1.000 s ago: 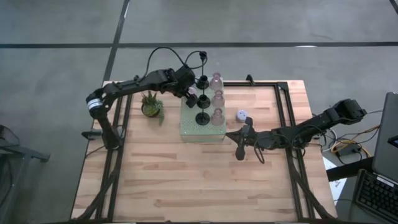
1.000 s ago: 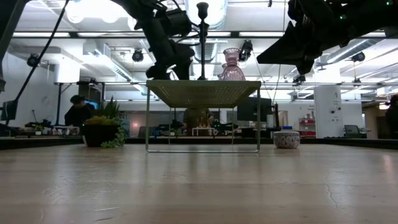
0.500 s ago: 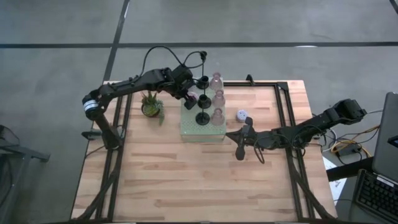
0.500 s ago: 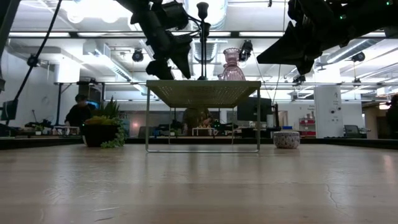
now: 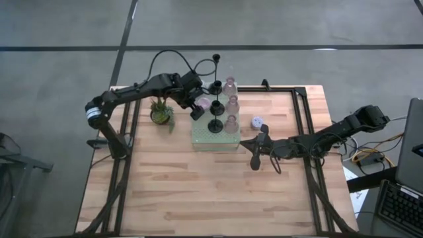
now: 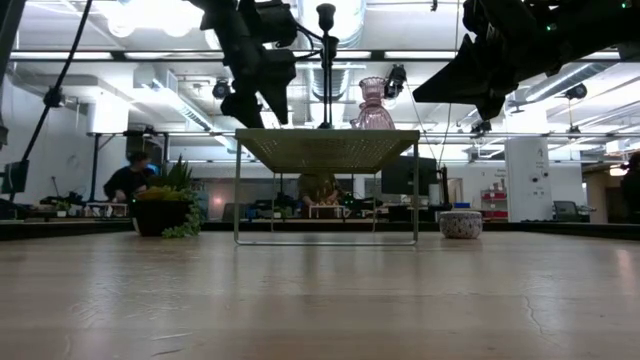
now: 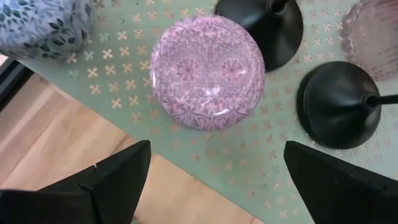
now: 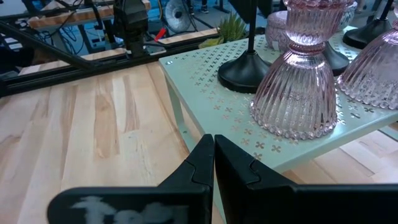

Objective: Pick & Place candle stick holders
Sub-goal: Put the red patterned scented candle on the shelf

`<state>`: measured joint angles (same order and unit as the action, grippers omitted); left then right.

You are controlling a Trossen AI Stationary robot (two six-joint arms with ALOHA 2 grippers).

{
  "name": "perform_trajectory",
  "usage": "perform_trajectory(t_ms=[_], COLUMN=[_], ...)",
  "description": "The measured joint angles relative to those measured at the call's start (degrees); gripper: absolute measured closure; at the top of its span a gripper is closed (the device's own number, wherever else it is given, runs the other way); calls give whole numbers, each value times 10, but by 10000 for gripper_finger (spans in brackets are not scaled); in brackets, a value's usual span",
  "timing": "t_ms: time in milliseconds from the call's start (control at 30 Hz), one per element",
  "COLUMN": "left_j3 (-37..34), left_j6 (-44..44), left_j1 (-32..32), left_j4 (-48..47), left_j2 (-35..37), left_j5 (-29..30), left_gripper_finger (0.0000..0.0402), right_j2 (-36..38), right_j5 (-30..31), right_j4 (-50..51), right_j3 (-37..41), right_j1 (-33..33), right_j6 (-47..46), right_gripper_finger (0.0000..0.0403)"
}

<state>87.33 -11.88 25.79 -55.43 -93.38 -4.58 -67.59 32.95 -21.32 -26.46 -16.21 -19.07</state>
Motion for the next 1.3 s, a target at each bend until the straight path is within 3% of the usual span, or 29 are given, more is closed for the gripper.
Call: perform_trajectory(t_ms=[133,300,533,667,933,1300], left_j3=[0,0,-36,-128,-383,-631], left_j6=[3,9,21,41,93,99], left_j1=[-4,-14,-47,-83,-199,-304], left_j4=[-1,5,36,145,432,627], left_j2=[2,25,102,186,393,604], left_j5=[0,47,92,92,80,81], left_gripper_finger=[29,28,28,28,28,28], right_j2=[0,0,0,0,0,0], right_j5=[0,0,0,0,0,0], right_j4=[0,0,0,0,0,0], right_j3=[0,0,0,0,0,0], right_j1=[0,0,0,0,0,0], right_j6=[0,0,0,0,0,0], right_gripper_finger=[394,394,394,394,394,394])
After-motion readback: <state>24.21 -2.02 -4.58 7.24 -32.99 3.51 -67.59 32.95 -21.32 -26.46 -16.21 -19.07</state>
